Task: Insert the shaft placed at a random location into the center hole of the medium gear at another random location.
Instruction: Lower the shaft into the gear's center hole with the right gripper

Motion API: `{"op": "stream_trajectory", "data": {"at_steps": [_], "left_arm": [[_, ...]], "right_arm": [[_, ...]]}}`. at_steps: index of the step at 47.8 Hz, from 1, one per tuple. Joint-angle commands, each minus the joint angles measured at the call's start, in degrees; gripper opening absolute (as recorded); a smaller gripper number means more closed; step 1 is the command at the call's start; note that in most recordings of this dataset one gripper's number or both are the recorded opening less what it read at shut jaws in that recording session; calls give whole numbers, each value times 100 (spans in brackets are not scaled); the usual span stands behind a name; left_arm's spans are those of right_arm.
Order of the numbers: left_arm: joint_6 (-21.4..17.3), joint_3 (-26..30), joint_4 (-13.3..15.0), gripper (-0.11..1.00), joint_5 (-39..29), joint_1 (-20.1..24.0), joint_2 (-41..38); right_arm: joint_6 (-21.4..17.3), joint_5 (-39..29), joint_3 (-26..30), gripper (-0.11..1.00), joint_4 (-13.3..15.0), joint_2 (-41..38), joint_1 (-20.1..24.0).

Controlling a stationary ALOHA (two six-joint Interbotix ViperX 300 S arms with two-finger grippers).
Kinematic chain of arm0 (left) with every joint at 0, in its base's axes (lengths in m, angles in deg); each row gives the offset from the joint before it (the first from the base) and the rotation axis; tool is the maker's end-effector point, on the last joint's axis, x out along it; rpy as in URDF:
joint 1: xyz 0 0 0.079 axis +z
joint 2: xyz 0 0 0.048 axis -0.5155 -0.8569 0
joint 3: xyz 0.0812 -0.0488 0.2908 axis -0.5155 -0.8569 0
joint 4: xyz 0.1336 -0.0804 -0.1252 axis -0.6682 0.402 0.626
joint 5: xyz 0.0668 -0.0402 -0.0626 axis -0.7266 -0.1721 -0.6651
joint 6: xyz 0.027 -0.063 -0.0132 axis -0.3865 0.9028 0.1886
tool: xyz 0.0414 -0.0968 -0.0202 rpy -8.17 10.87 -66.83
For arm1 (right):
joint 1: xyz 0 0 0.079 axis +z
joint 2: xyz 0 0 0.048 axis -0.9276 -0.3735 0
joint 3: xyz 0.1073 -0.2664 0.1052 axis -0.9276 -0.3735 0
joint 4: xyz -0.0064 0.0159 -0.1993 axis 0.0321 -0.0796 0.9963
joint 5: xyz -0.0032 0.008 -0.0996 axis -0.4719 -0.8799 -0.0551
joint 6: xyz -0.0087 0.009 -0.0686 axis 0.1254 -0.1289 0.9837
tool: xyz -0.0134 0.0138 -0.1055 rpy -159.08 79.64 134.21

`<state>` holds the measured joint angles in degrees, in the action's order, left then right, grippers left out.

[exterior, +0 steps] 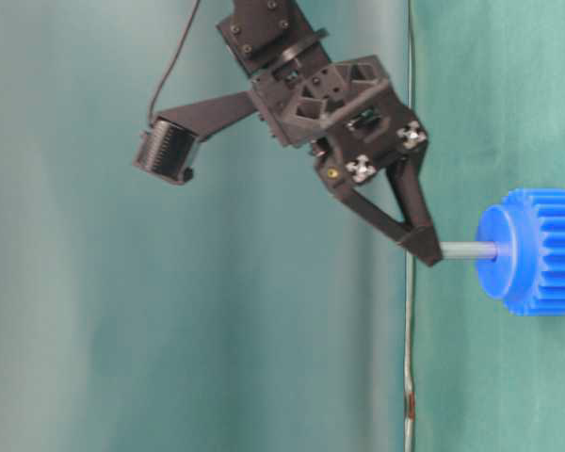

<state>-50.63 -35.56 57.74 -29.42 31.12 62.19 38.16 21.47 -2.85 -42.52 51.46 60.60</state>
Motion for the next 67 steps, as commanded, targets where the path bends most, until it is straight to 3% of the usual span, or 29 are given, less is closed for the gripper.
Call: {"op": "stream_trajectory", "data": {"at_steps": [1, 27, 45, 67], "left_arm": [[9, 132, -18, 3, 53, 0, -44], [9, 132, -18, 3, 44, 0, -44], [9, 132, -18, 3, 44, 9, -35], [0, 132, -18, 3, 44, 9, -44]], "right_arm": [[35, 88, 123, 13, -35, 70, 0], [44, 70, 141, 13, -18, 149, 0], [26, 79, 272, 13, -35, -360, 35], [26, 62, 246, 13, -35, -378, 44]]}}
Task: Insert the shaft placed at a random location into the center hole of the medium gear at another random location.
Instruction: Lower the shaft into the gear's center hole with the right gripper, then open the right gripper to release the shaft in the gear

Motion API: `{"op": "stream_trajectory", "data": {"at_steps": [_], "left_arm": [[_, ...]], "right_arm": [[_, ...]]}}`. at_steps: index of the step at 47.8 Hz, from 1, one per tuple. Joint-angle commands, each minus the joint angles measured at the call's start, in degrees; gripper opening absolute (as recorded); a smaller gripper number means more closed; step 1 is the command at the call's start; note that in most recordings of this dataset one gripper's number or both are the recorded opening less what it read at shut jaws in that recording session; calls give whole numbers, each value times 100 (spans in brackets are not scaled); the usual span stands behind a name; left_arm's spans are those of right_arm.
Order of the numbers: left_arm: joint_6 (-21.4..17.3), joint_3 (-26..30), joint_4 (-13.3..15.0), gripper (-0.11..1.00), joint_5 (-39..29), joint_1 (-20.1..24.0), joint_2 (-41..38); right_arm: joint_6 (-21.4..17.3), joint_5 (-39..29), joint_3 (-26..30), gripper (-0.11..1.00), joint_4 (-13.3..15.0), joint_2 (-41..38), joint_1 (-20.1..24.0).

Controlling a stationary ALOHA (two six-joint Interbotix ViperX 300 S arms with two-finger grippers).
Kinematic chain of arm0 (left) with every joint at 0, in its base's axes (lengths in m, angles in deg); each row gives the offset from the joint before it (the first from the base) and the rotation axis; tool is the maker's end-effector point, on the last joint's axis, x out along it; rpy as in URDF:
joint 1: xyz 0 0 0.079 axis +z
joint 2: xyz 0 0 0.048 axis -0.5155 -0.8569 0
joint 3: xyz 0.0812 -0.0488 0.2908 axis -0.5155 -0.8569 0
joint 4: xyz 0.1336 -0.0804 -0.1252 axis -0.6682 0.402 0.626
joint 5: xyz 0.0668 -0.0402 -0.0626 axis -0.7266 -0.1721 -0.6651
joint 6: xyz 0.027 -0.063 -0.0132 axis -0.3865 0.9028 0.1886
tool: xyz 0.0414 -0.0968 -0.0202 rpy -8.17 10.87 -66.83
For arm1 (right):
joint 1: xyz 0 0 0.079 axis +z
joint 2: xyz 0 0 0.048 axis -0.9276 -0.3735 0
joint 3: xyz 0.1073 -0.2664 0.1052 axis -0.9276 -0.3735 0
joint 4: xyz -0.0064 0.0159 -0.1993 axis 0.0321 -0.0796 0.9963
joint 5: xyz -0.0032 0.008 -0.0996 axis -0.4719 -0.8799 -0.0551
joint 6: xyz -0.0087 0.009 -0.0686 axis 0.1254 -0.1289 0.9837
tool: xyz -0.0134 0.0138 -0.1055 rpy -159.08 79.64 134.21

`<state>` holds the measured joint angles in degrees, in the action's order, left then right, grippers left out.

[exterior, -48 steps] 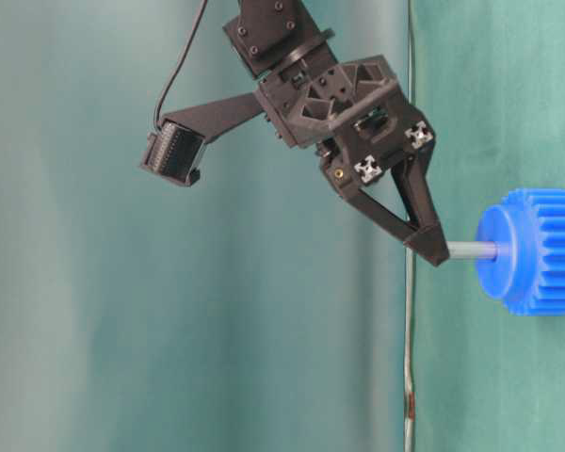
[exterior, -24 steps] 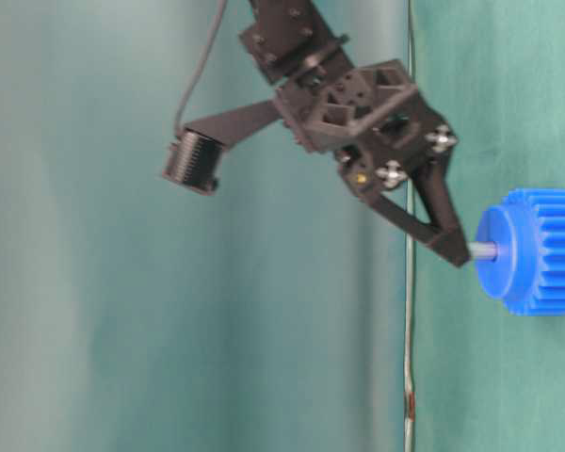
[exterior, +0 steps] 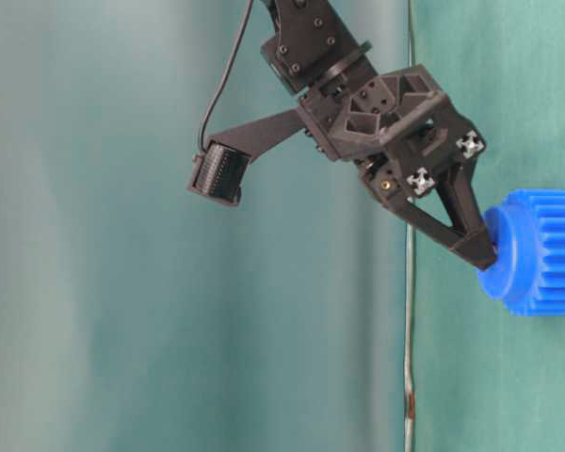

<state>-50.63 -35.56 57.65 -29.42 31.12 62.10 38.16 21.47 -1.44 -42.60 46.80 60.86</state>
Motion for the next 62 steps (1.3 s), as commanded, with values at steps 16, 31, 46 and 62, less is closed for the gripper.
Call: {"op": "stream_trajectory", "data": {"at_steps": [16, 31, 46, 62], "left_arm": [[0, 132, -9, 3, 44, 9, -35], [9, 132, -9, 3, 35, 0, -35], [0, 132, -9, 3, 35, 0, -35], [0, 141, -18, 3, 35, 0, -26]], "right_arm": [[18, 0, 114, 17, -26, 88, 26], [9, -9, 123, 95, -26, 97, 44], [9, -18, 97, 90, -26, 229, 44], [88, -369, 88, 89, 44, 888, 35]]}}
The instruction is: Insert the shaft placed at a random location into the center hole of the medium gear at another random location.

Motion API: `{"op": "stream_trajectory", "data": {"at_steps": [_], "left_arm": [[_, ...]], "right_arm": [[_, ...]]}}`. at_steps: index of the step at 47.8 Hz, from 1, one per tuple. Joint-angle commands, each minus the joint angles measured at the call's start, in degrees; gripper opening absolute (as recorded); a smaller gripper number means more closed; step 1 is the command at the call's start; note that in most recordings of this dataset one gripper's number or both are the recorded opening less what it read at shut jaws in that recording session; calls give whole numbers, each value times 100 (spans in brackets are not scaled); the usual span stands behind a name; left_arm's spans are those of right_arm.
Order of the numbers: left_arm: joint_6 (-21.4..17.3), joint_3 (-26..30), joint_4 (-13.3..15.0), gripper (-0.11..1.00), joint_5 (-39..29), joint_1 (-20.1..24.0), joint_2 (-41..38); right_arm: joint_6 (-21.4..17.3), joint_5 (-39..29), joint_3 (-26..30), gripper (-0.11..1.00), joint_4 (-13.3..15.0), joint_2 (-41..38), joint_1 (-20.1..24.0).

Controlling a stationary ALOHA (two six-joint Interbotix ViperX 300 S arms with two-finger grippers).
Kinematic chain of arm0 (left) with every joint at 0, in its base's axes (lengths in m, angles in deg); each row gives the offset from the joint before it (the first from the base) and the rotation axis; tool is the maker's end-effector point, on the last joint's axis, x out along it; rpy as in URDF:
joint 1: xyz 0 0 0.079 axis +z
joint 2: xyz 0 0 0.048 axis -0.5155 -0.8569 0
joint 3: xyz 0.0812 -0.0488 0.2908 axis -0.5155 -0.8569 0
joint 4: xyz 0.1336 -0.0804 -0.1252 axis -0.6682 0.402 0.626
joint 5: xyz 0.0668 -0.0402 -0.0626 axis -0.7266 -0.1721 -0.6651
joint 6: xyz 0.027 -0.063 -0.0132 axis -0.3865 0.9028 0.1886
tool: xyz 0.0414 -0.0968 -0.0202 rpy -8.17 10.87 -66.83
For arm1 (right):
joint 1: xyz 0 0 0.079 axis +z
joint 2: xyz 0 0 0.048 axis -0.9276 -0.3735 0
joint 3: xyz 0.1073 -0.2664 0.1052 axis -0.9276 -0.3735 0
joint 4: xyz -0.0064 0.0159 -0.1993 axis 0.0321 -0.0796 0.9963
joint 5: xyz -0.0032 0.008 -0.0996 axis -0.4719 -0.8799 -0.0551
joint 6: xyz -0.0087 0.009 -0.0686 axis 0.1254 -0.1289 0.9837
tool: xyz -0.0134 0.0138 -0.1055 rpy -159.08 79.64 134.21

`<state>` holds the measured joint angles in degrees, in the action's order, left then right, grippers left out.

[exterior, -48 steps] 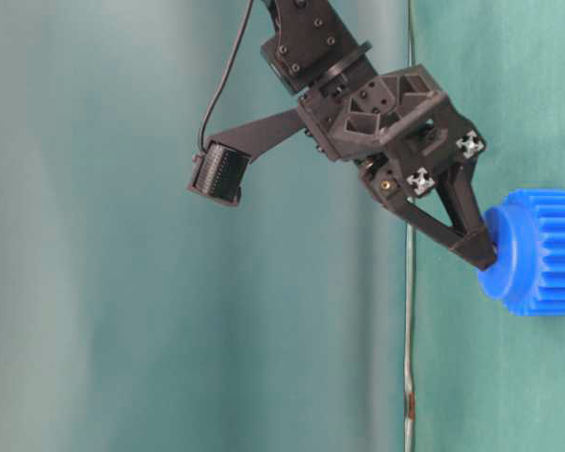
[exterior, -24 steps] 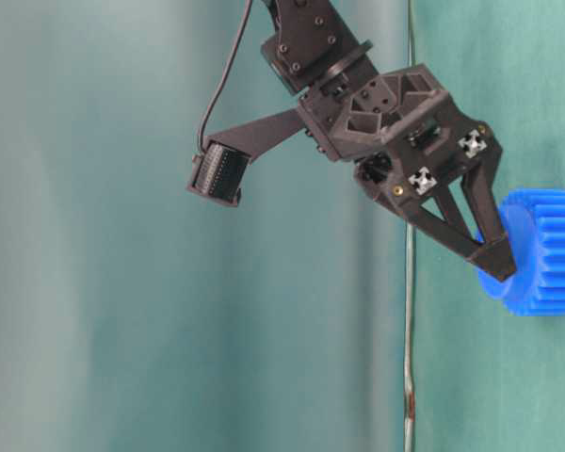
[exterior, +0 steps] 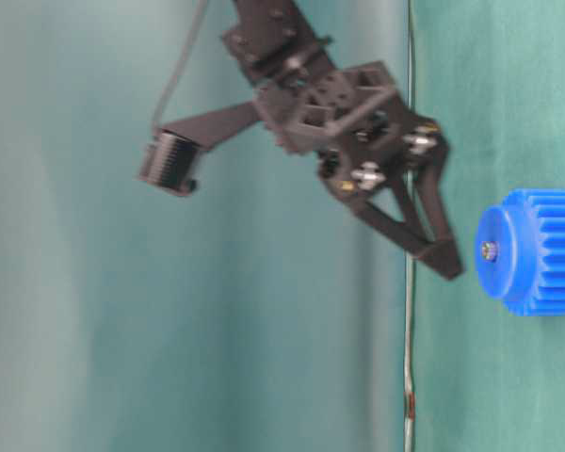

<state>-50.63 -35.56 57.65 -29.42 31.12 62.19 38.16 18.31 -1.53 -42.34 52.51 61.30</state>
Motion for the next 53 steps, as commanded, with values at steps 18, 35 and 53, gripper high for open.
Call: {"op": "stream_trajectory", "data": {"at_steps": [18, 35, 53], "left_arm": [[0, 141, -18, 3, 35, 9, -44], [0, 132, -18, 3, 35, 0, -44], [0, 141, -18, 3, 35, 9, -35]], "right_arm": [[88, -554, -79, 89, 18, 861, -18], [79, -606, -413, 89, 18, 1195, -18], [62, -606, -1028, 89, 9, 1793, -26]]}}
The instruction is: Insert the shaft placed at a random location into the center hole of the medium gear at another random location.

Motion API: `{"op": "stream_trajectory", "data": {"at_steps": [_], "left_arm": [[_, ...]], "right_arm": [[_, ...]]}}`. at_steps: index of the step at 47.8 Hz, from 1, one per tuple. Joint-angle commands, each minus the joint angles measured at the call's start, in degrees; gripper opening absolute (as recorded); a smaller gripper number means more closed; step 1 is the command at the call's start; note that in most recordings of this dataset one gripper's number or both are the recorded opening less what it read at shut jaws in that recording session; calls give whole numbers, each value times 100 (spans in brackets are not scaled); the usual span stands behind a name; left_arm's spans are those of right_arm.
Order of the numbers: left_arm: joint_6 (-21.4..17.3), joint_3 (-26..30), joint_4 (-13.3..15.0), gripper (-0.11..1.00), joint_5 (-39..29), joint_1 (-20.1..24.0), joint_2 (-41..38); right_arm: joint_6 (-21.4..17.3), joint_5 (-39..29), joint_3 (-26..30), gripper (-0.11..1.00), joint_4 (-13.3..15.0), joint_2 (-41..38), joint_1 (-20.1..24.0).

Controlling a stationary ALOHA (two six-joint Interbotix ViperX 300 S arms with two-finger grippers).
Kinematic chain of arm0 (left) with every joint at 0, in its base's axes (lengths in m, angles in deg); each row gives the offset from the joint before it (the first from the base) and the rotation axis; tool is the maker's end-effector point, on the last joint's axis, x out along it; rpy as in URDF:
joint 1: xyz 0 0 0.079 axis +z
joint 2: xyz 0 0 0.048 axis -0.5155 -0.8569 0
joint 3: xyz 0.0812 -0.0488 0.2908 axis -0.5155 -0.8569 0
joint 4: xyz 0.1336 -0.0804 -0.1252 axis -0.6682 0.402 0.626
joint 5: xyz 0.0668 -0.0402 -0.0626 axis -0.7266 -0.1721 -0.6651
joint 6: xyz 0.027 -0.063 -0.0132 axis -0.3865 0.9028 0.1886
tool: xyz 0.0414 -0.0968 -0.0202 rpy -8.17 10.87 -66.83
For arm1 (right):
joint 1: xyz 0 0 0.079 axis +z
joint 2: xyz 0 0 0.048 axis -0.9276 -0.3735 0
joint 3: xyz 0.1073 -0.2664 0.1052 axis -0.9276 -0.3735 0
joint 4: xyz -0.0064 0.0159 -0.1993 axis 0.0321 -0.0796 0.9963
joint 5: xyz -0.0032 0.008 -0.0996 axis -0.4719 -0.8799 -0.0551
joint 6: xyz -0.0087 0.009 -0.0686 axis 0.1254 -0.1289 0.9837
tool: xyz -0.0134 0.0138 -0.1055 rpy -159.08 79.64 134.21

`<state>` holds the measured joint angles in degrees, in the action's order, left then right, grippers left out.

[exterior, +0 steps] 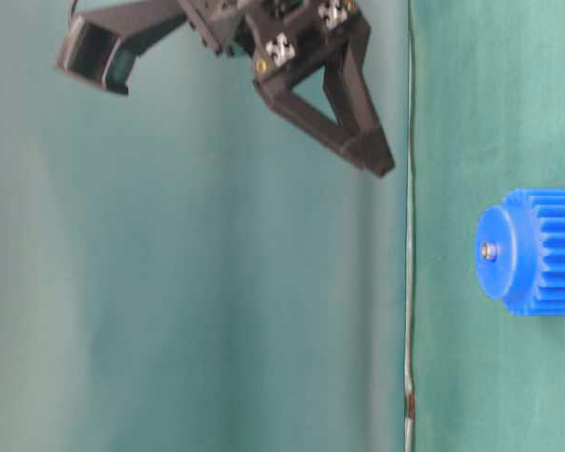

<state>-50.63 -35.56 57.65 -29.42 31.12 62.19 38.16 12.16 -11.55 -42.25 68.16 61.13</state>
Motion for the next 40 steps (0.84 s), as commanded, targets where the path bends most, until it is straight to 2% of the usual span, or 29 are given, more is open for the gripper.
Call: {"op": "stream_trajectory", "data": {"at_steps": [1, 20, 40], "left_arm": [[0, 141, -18, 3, 35, 9, -44], [0, 141, -18, 3, 35, 9, -44], [0, 141, -18, 3, 44, 9, -35]], "right_arm": [[62, 9, -62, 89, 0, 255, -9], [35, 9, -633, 89, -26, 914, -9], [35, -35, -694, 89, -26, 1002, -18]]}}
